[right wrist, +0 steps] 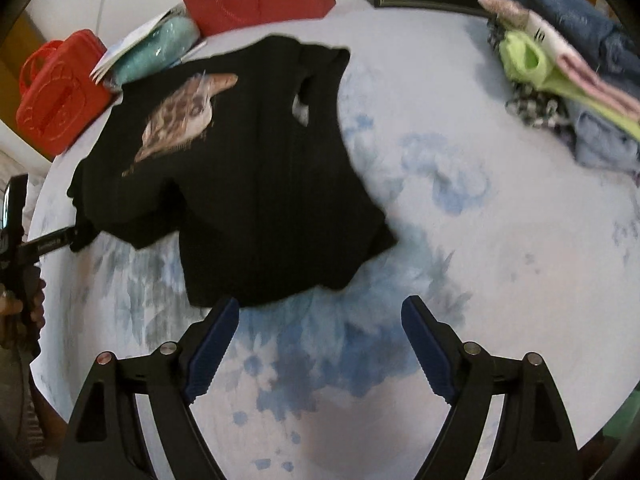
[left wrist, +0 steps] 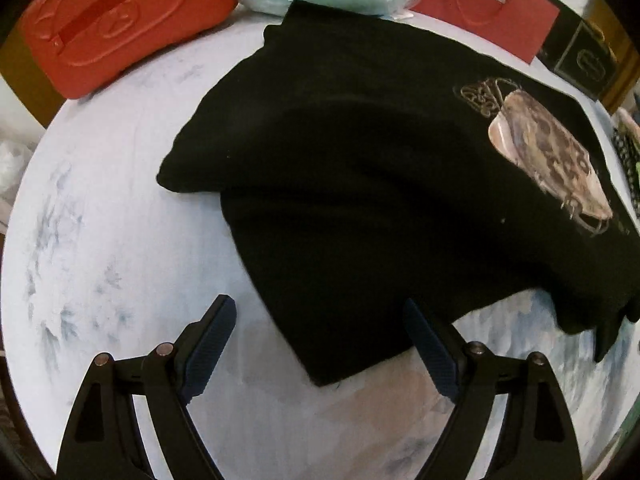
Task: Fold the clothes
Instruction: 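Lay the T-shirt flat on the bed and open both tools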
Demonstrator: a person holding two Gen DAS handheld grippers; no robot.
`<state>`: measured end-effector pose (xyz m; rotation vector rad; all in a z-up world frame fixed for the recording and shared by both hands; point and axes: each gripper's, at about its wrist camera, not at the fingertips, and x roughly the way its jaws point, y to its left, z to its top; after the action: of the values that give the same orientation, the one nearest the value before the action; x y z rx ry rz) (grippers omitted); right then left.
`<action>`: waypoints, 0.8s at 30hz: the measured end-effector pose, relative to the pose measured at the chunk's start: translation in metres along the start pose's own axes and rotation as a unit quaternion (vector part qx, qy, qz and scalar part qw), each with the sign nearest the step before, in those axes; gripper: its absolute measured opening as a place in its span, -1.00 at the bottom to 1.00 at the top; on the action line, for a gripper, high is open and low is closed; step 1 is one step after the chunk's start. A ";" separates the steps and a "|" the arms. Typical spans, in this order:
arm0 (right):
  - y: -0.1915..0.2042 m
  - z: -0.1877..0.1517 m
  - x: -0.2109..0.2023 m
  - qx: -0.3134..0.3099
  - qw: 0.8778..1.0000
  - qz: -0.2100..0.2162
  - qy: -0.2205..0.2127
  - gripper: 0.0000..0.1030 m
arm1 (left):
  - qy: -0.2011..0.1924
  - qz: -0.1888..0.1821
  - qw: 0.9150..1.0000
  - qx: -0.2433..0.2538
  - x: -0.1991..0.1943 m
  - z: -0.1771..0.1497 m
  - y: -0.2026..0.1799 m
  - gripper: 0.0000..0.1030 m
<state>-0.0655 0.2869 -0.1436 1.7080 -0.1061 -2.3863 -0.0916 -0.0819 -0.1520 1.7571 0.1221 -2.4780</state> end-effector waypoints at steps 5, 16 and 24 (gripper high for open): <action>0.028 0.003 0.017 -0.019 1.000 0.013 -0.006 0.61 | -0.024 0.006 1.000 -0.011 -0.008 -0.011 -0.002 0.70; 0.051 0.030 -0.007 -0.046 0.997 -0.024 -0.056 -0.84 | -0.031 -0.039 0.999 0.003 -0.064 -0.022 0.011 -0.86; 0.063 -0.008 -0.148 -0.073 0.990 0.080 -0.090 -0.85 | -0.079 -0.080 0.993 0.027 -0.164 -0.047 0.075 -0.86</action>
<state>-0.0042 0.2565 0.0018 1.3657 -0.0900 -2.3605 0.0157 -0.1446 -0.0136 1.6207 0.1929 -2.7476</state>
